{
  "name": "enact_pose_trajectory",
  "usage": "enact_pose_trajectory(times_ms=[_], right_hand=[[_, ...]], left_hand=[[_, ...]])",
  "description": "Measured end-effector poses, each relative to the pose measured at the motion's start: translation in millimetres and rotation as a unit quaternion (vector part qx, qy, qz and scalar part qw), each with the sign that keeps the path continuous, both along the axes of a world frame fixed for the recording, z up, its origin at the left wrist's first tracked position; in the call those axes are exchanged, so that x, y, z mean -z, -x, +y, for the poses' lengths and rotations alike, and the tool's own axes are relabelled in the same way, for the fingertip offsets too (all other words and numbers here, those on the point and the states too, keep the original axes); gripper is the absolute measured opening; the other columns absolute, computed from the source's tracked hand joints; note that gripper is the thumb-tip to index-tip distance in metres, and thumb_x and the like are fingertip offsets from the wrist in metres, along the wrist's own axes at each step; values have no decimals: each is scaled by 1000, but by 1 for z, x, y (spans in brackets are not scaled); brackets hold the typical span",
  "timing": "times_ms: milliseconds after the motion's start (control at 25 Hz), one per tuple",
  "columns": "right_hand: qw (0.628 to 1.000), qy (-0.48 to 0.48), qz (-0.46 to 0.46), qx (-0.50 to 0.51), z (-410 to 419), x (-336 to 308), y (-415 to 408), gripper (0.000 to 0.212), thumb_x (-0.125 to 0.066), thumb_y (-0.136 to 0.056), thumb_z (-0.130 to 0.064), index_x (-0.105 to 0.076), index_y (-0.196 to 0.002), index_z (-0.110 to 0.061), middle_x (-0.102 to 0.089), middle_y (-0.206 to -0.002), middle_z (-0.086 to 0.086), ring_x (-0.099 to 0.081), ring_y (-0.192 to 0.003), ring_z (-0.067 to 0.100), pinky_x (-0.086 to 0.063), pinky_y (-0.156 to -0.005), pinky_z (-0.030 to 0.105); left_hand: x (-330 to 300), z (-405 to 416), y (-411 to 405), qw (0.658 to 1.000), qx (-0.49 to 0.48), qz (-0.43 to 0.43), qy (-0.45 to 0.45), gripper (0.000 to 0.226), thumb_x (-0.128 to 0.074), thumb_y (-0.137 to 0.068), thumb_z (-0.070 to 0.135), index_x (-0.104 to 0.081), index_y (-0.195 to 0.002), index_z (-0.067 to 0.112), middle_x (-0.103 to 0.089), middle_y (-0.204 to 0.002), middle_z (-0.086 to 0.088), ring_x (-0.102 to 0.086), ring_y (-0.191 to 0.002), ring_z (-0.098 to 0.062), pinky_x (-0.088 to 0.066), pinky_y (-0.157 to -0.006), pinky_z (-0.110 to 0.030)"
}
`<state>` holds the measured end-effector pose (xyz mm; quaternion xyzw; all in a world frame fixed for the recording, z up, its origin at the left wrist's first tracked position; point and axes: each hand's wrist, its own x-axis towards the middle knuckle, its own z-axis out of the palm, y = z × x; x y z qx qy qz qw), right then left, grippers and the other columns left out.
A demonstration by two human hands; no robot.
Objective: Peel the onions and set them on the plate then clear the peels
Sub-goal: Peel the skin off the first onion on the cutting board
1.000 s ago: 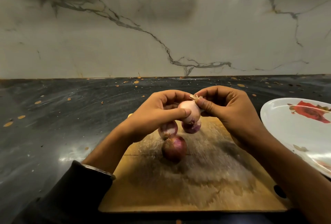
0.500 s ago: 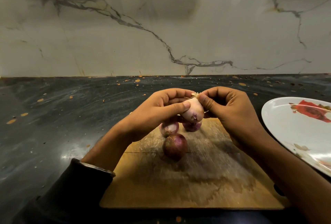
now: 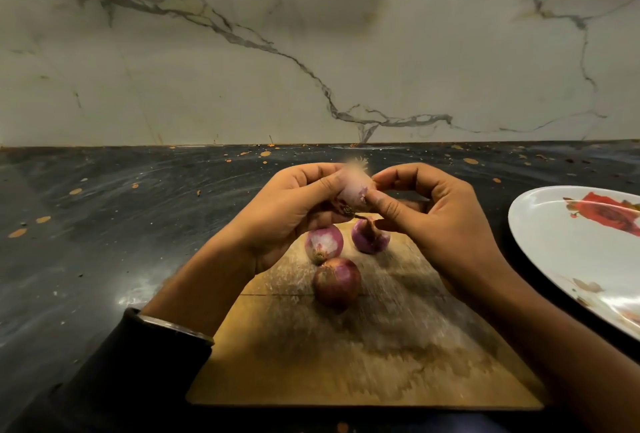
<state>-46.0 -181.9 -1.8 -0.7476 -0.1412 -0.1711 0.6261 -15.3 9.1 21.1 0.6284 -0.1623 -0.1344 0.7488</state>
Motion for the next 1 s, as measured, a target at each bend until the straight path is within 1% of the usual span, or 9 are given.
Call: enact_pose_trajectory(times_ms=[40,120,200,320,480,640,760,880,1000], right_hand=[[1000,-2,2,1,0,0,0,30,-76,-80,-25,-72,-107,-12,-76,-101,-1,-76,-87,16,-63,-76,40],[1000,-8,4,0,0,1,0,26,-76,-82,-21,-73,-106,-11,-77,-99,0,-77,-83,18,-64,-73,42],[1000,-19,-4,3,0,2,1,21,-76,-85,-15,-74,-105,-10,-78,-96,0,-77,-84,17,-64,-72,41],[1000,-19,-13,8,1,3,0,20,-77,-84,-14,-75,-104,-10,-79,-94,-1,-77,-85,14,-64,-73,37],[1000,-21,-16,12,-1,5,-3,20,-76,-85,-12,-77,-105,-10,-79,-95,0,-76,-87,14,-63,-77,39],[999,-13,-27,24,-1,6,-2,17,-75,-86,-12,-78,-103,-11,-79,-92,-2,-76,-85,13,-64,-75,37],[998,14,-45,52,1,8,-1,14,-75,-87,-14,-78,-101,-13,-78,-92,-5,-75,-86,11,-63,-74,35],[994,44,-65,73,1,10,0,10,-74,-88,-15,-78,-97,-16,-77,-90,-8,-74,-84,7,-63,-73,29],[990,71,-82,91,2,9,3,6,-74,-86,-15,-78,-91,-16,-76,-84,-12,-72,-78,2,-59,-68,18]], left_hand=[[0,0,0,1000,0,2,1,32,-61,-85,23,-68,-113,8,-74,-97,-10,-71,-87,-17,-61,-74,-23],[2,-1,1,1000,-1,5,0,31,-62,-85,23,-69,-111,7,-75,-98,-10,-71,-88,-17,-60,-74,-23],[3,-1,2,1000,2,8,6,31,-62,-86,22,-69,-111,5,-75,-98,-11,-71,-88,-16,-60,-74,-22],[4,-3,3,1000,9,17,19,28,-61,-88,19,-70,-108,3,-75,-94,-11,-72,-87,-16,-58,-73,-22],[4,-4,3,1000,2,15,20,27,-62,-86,20,-71,-107,6,-76,-99,-11,-73,-93,-18,-58,-79,-24],[5,-5,3,999,-15,15,25,27,-64,-82,19,-71,-105,8,-76,-100,-11,-73,-93,-19,-59,-78,-25],[8,-8,3,999,-34,15,27,33,-66,-81,19,-68,-112,7,-76,-103,-10,-73,-94,-19,-59,-77,-25],[9,-9,4,998,-55,11,18,42,-69,-78,18,-65,-117,5,-76,-102,-9,-74,-91,-17,-59,-74,-24],[11,-11,4,998,-69,7,5,50,-74,-71,19,-65,-118,5,-73,-109,-13,-74,-94,-21,-59,-74,-26]])
